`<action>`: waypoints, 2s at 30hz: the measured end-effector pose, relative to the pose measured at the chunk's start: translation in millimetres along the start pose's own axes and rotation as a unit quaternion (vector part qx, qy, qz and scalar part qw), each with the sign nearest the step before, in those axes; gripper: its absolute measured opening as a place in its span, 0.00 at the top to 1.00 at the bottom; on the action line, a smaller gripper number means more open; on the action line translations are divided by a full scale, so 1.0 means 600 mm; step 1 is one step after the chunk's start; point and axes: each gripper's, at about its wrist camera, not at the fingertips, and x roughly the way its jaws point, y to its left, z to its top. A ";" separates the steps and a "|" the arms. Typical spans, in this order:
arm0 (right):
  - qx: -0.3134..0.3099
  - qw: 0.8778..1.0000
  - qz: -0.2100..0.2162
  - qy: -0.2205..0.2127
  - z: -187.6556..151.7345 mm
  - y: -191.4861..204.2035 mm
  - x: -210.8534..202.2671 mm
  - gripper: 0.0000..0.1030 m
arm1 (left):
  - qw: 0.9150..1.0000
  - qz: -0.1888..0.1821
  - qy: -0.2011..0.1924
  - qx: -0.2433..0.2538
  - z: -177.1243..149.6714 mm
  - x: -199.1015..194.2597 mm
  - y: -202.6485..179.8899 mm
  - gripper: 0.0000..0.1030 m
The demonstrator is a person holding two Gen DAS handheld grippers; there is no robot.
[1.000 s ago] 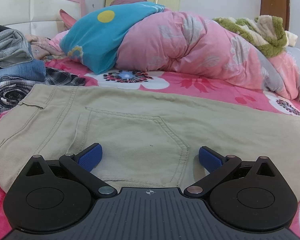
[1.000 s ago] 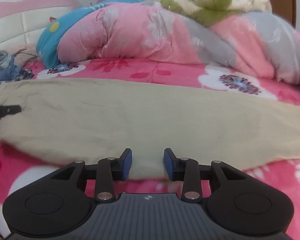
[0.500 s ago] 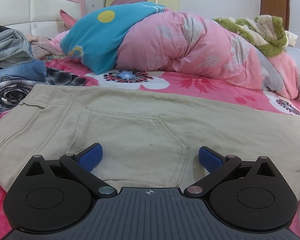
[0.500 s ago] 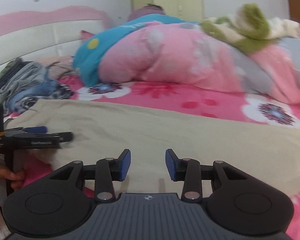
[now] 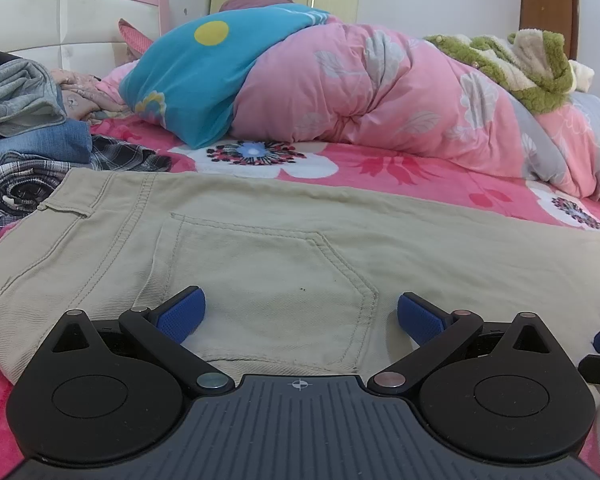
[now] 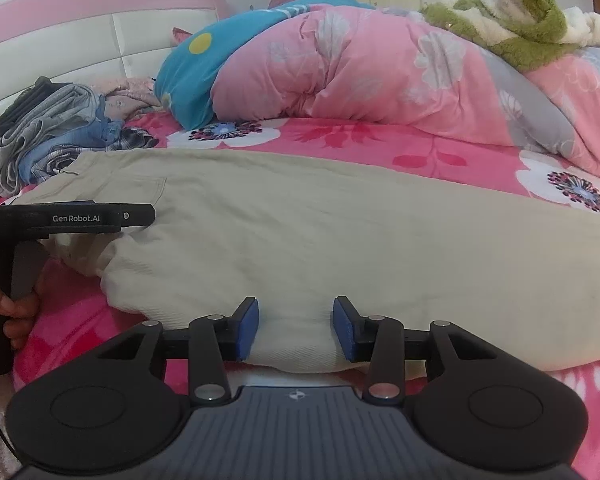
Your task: Fold clothes
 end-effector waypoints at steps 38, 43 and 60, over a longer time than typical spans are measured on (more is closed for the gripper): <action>-0.006 1.000 -0.005 -0.013 -0.010 0.004 0.000 0.57 | 1.000 0.000 0.000 0.001 0.000 0.000 0.002 0.00; -0.006 1.000 -0.006 -0.014 -0.011 0.005 0.000 0.57 | 1.000 0.000 0.000 0.001 0.000 0.000 0.000 0.00; -0.018 0.999 0.033 -0.037 0.037 0.036 -0.048 0.55 | 0.999 -0.017 -0.045 -0.025 0.003 -0.037 0.019 0.00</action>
